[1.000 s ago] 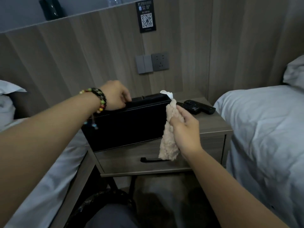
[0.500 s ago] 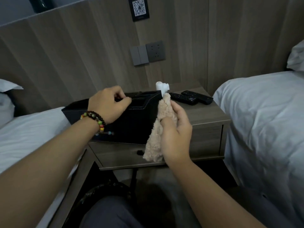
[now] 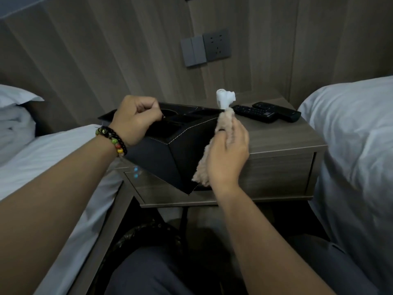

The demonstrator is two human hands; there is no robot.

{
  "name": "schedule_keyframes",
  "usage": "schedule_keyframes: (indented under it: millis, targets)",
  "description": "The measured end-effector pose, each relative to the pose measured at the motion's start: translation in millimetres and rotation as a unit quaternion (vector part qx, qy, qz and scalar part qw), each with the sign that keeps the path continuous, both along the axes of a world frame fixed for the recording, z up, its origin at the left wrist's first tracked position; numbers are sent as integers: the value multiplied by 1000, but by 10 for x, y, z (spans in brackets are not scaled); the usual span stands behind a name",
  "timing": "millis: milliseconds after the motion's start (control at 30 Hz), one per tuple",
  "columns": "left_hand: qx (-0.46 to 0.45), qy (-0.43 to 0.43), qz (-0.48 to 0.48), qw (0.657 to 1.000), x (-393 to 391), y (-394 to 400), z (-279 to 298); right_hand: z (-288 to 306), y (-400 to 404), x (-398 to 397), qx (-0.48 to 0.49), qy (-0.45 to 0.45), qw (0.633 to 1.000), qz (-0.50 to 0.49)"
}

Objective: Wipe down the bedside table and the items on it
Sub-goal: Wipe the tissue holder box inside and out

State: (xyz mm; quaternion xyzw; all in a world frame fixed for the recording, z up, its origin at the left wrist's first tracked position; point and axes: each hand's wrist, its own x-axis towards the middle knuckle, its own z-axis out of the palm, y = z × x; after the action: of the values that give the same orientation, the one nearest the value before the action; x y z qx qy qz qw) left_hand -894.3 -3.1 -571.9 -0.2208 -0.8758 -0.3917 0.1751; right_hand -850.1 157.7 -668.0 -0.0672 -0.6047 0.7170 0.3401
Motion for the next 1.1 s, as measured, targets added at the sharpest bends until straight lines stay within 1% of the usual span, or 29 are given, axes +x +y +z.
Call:
schedule_keyframes:
  millis: [67, 100, 133, 233, 300, 333, 367, 467, 567, 667, 767, 833, 933, 1100]
  targets:
    - [-4, 9, -7, 1000, -11, -11, -7, 13, 20, -32, -23, -27, 999, -1]
    - [-6, 13, -13, 1000, -26, -18, -9, 55, -16, 11, -19, -16, 1000, -1]
    - [-6, 16, -21, 1000, -32, -23, -10, 121, -76, 92, -5, 10, 1000, 1]
    - [-10, 31, -44, 999, -42, -51, -25, 267, -328, 371, 85, 149, 985, 2]
    - [-6, 37, -52, 998, -32, -66, -41, 206, -397, 396, 132, 198, 971, -2]
    - [0, 38, -52, 998, -26, -71, -45, 164, -356, 340, 136, 191, 972, -6]
    - [5, 37, -52, 998, -30, -79, -46, 118, -293, 270, 128, 165, 978, -10]
    - [4, 39, -47, 998, -21, -82, -37, -18, -70, 43, 85, 54, 994, -42]
    - [3, 43, -25, 999, -9, -81, -56, -101, 111, -146, 47, -44, 996, -61]
    - [11, 39, -5, 999, -26, -77, -70, -128, 168, -167, 35, -80, 995, -40]
    - [8, 39, 12, 999, -64, -71, -42, -168, 50, 6, 48, -83, 995, -27]
    - [5, 38, 16, 999, -70, -62, -37, -238, -79, 179, 49, -66, 997, -7]
    - [14, 30, 15, 999, -61, -68, -51, -374, -317, 478, 33, -22, 999, 30]
    - [19, 19, 17, 999, -79, -70, -55, -564, -609, 696, 88, 73, 993, 23]
